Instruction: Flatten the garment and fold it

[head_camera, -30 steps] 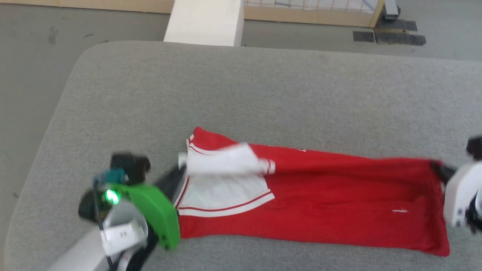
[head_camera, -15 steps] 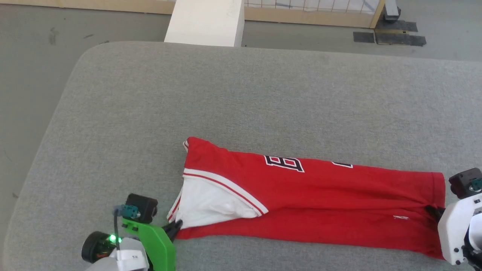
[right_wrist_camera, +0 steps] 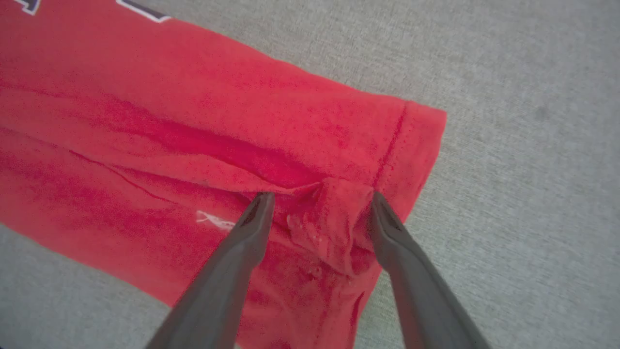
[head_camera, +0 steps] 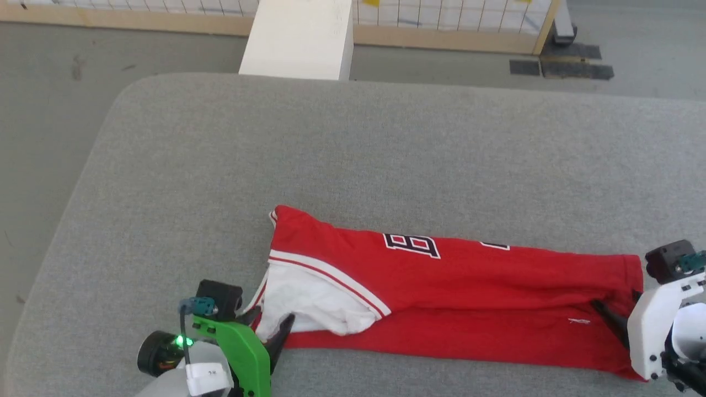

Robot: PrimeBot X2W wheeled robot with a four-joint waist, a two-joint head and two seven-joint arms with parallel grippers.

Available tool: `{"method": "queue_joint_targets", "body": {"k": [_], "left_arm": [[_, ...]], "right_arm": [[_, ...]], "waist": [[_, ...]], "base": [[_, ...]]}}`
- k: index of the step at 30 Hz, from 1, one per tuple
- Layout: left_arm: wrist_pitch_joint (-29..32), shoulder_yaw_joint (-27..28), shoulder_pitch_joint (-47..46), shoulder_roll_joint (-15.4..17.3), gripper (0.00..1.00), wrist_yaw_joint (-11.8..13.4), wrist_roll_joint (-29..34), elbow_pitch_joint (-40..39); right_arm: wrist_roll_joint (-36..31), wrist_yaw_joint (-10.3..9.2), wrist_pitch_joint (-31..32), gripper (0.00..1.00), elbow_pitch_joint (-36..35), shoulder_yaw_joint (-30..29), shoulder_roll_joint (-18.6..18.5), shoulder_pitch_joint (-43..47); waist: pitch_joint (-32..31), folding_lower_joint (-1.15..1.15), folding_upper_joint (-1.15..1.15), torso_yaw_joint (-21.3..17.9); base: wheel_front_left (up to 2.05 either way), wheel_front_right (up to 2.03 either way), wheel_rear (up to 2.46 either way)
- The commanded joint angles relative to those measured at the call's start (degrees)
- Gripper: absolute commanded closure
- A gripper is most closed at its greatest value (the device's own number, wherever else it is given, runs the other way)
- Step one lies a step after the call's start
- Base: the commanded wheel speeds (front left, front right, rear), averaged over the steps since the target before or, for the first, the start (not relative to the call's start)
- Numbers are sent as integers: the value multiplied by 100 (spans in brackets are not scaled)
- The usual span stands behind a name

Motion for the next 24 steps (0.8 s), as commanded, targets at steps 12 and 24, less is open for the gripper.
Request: {"method": "queue_joint_targets", "body": {"k": [12, 24], "left_arm": [[-2123, 856, 71, -458, 0, 563, 364, -111], [-2337, 3073, 1210, -1578, 0, -155, 1946, -988]], "right_arm": [[181, -9, -120, 0, -625, -1331, 852, 470], [-595, -9, -154, 0, -397, -3023, 2468, 880]], "waist": [[-702, 0, 19, -26], [-566, 0, 19, -18]], "base": [[0, 0, 0], [0, 0, 0]]}}
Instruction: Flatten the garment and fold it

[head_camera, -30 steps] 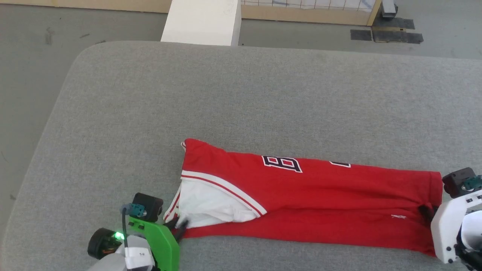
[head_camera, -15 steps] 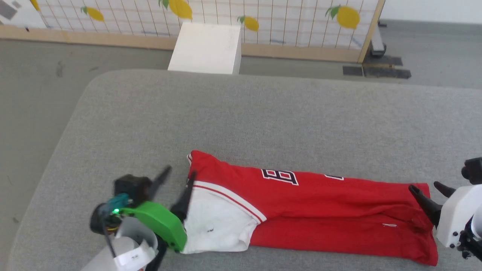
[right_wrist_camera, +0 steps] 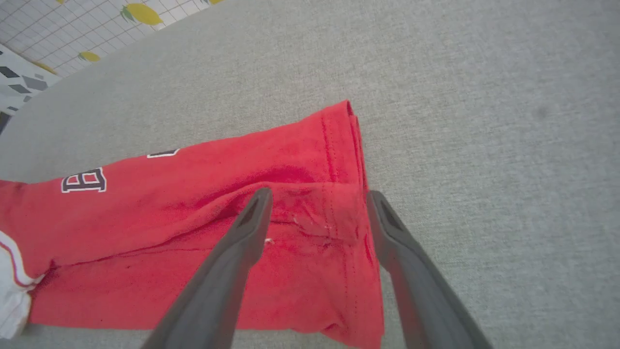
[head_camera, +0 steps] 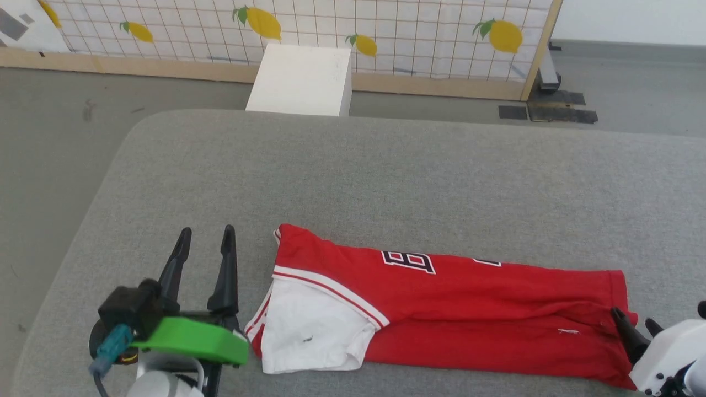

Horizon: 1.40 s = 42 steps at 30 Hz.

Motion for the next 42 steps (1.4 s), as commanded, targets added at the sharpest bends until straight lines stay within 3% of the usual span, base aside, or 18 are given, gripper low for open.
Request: {"method": "queue_joint_targets", "body": {"k": [1, 5, 7, 13, 26, 27, 28, 35, 42], "left_arm": [[-22, 136, 147, -127, 0, -209, 263, -121], [-23, 484, 386, -406, 0, -816, 998, -309], [-23, 584, 460, -524, 0, -979, 1253, -313], [-23, 962, 514, -899, 0, -1154, 1559, -245], [-23, 1068, 343, -1077, 0, -1241, 1753, -226], [-23, 1059, 333, -1078, 0, -1241, 1750, -225], [-23, 1054, 319, -1077, 0, -1242, 1746, -223], [-24, 1054, 310, -1053, 0, -1243, 1723, -165], [-24, 1024, 318, -1013, 0, -1243, 1690, -147]], "right_arm": [[-112, -9, 13, 0, 44, -138, 116, -29], [-402, -9, 191, 0, 216, -510, 331, -160], [-535, -9, 297, 0, 347, -721, 402, -249], [-402, -9, 522, 0, 645, -867, 529, -521], [-370, -9, 851, 0, 1202, -580, 566, -496], [-357, -9, 863, 22, 1227, -527, 569, -490], [-337, -9, 856, 100, 1240, -461, 572, -487], [-415, -9, 498, 100, 1185, -351, 411, -479], [-594, -9, 221, 100, 1030, -673, 15, -485]], "waist": [[59, 0, 19, 17], [147, 0, 19, 75], [184, 0, 19, 109], [308, 0, 19, 235], [632, 0, 19, 361], [644, 0, 19, 358], [656, 0, 19, 351], [556, 0, 19, 263], [489, 0, 19, 205]], "base": [[0, 0, 0], [0, 0, 0], [0, 0, 0], [0, 0, 0], [0, 0, 0], [0, 0, 0], [0, 0, 0], [0, 0, 0], [0, 0, 0]]}}
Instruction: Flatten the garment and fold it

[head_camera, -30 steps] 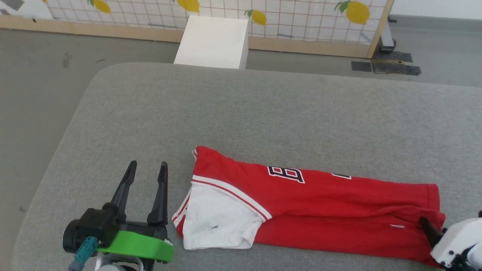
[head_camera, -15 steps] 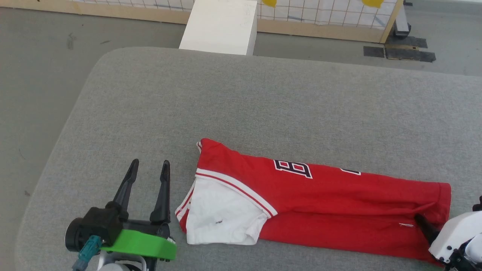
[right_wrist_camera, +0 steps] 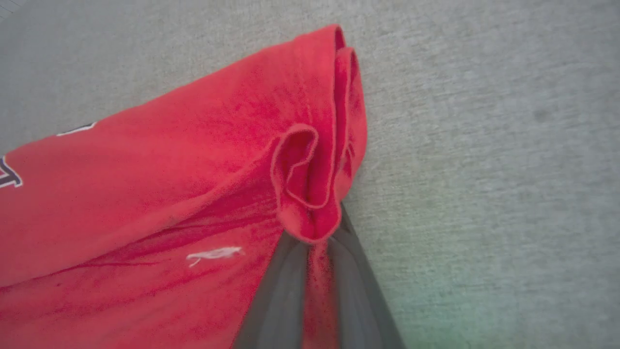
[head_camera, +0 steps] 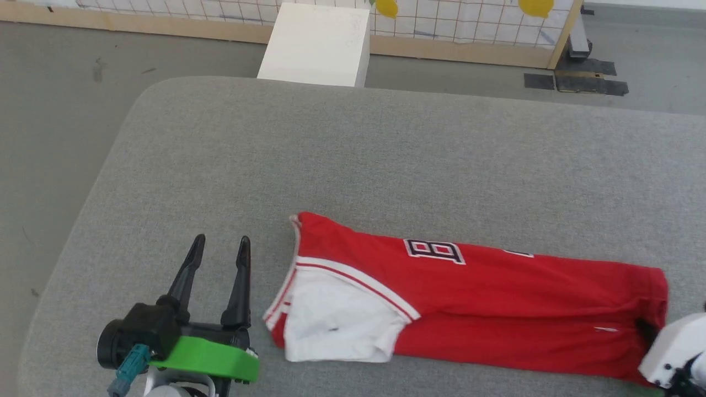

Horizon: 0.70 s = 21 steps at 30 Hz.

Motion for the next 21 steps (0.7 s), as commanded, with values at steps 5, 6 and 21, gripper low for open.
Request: {"method": "queue_joint_targets", "body": {"k": [5, 6, 21], "left_arm": [[-21, -36, -111, 18, 0, -37, -30, 16], [-21, -41, -114, 18, 0, -37, -42, 19], [-22, -193, 22, 49, 0, -37, -143, 203]], "right_arm": [[-328, -14, -64, 100, 118, -379, -580, 116], [-389, -14, -87, 100, 164, -461, -670, 103], [-3, -14, 49, 100, -585, 358, -671, 320]], "waist": [[14, 0, 19, -1], [13, 0, 19, 2], [-428, 0, 19, 96]], "base": [[0, 0, 0], [0, 0, 0], [0, 0, 0]]}}
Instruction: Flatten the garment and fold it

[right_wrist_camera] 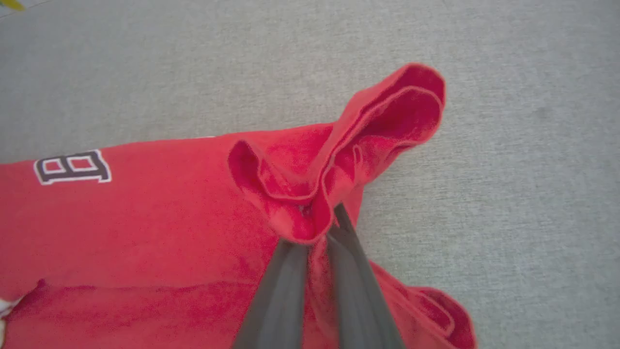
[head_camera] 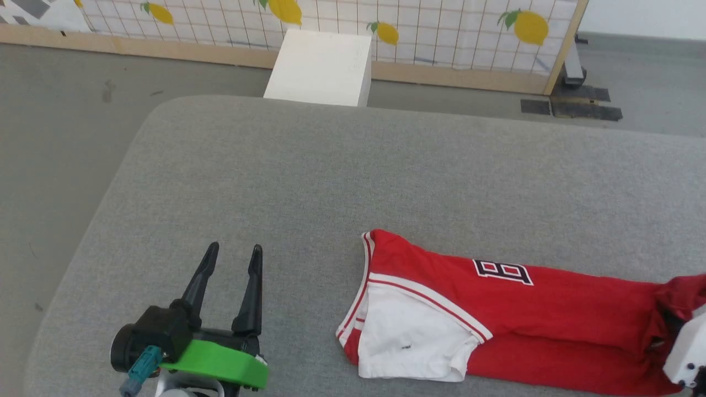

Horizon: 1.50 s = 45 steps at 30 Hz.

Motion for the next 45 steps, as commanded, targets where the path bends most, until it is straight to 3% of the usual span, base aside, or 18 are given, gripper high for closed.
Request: {"method": "queue_joint_targets", "body": {"k": [1, 6, 16, 25, 35, 36, 37, 38, 45], "left_arm": [[-22, -14, 23, 37, 0, -22, -50, 23], [-22, -54, 64, 34, 0, -22, -76, 10], [-22, -123, 68, 29, 0, -22, -115, 19], [-22, -231, -95, 21, 0, -22, -157, 24], [-22, -359, -284, -17, 0, -22, -195, 58], [-22, -354, -293, -25, 0, -22, -196, 57], [-22, -354, -299, -29, 0, -22, -196, 57], [-22, -355, -305, -33, 0, -22, -196, 57], [-22, -296, -261, -52, 0, -22, -183, 115]], "right_arm": [[65, -9, 88, 100, -191, 130, 34, 116], [224, -9, 625, 100, -925, 696, 152, 393], [880, -9, 1331, 100, -1796, 1622, 941, 272], [1077, -9, 1327, 100, -1393, 2252, 1165, -420], [1167, -9, 961, 100, -366, 2793, 1174, -994], [1124, -9, 875, 74, -229, 2816, 1174, -1036], [1092, -9, 810, 14, -148, 2845, 1174, -1067], [1112, -9, 746, 0, -82, 2888, 1174, -1096], [1926, -9, 438, 0, 77, 3309, 1174, -1248]], "waist": [[-120, 0, 19, 58], [-224, 0, 19, 177], [-238, 0, 19, 504], [-16, 0, 19, 836], [217, 0, 19, 1103], [233, 0, 19, 1113], [243, 0, 19, 1119], [250, 0, 19, 1123], [134, 0, 19, 1000]], "base": [[0, 0, 0], [0, 0, 0], [0, 0, 0], [0, 0, 0], [0, 0, 0], [0, 0, 0], [0, 0, 0], [0, 0, 0], [0, 0, 0]]}}
